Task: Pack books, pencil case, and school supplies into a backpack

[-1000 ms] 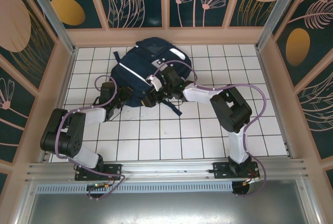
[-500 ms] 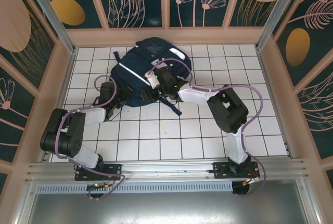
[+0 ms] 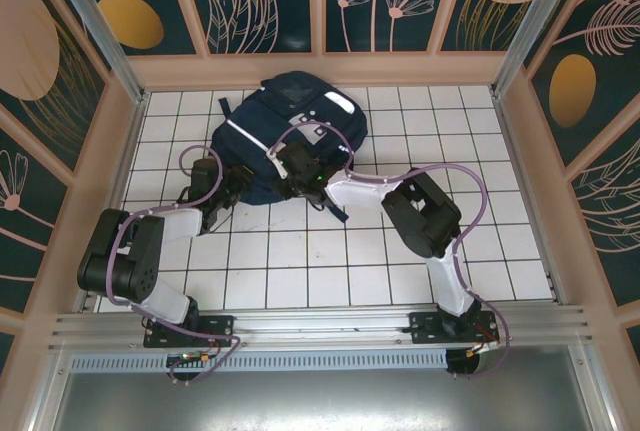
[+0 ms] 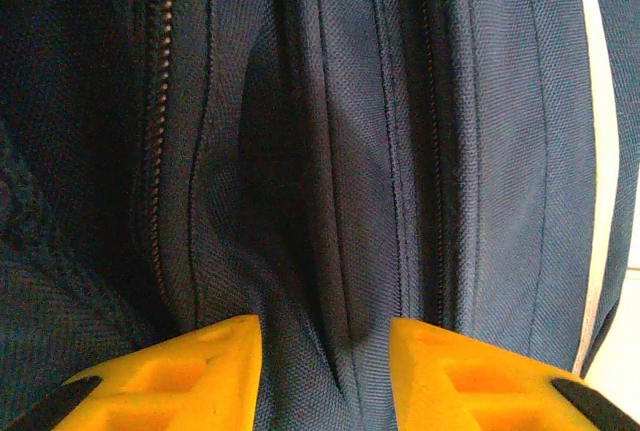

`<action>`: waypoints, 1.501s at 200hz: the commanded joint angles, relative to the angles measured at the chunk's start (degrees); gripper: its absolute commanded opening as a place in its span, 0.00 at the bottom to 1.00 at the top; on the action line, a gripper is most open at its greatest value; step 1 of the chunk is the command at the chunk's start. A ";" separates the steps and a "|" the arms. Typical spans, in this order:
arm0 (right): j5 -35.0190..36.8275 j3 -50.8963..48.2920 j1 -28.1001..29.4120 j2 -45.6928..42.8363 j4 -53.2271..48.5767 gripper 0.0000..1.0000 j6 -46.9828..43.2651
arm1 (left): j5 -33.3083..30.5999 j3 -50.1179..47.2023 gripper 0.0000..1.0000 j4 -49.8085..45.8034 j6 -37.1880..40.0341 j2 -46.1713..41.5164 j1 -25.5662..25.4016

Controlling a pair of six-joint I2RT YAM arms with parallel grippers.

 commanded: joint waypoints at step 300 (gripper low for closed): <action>-16.93 4.17 -23.46 -7.04 -21.75 0.00 -10.05 | -3.45 3.65 0.38 -7.59 6.02 6.07 2.76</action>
